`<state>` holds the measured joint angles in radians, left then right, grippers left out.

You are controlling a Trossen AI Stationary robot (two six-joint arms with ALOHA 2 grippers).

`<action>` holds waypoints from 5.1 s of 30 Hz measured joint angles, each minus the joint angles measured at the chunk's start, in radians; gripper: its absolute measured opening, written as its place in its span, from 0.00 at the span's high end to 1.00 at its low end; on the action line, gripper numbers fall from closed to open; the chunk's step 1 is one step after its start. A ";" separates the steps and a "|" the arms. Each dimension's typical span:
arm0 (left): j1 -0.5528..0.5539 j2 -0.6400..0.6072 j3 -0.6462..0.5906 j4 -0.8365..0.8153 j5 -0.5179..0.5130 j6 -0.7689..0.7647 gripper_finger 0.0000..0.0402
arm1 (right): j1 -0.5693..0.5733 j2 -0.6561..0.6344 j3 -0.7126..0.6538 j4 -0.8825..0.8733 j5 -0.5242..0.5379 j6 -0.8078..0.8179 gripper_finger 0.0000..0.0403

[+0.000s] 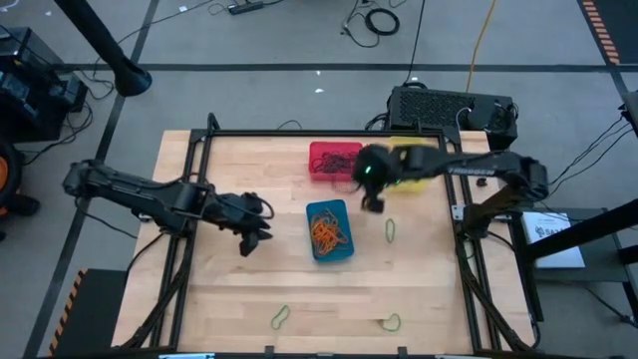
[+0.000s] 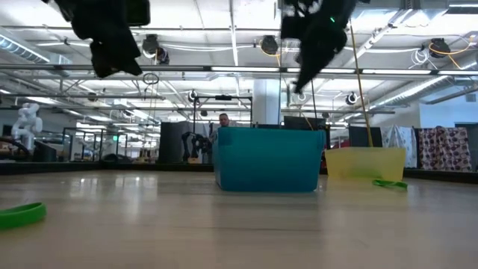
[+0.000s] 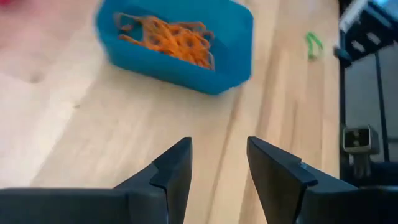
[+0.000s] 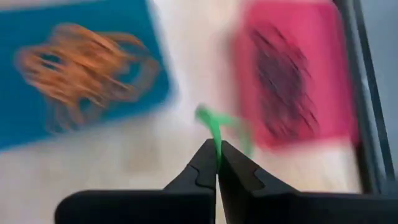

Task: Sort rubber bands into baskets
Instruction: Put the green rubber band into the yellow bin

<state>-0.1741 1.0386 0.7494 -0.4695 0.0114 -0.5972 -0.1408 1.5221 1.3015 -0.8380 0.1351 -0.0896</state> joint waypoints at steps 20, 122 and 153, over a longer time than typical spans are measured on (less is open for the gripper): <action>-0.256 0.001 -0.035 -0.013 -0.122 -0.250 0.60 | -0.521 -0.146 -0.412 0.120 0.073 0.158 0.92; -0.386 0.616 0.227 0.747 -0.158 0.188 0.99 | 0.713 0.281 -0.211 1.142 0.137 0.172 0.85; -0.383 0.613 0.227 0.684 -0.175 0.193 1.00 | 0.703 0.281 -0.211 1.170 0.152 0.129 0.66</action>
<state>-0.5575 1.6516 0.9768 0.2146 -0.1633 -0.4042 0.5625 1.8034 1.0904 0.3321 0.2870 0.0399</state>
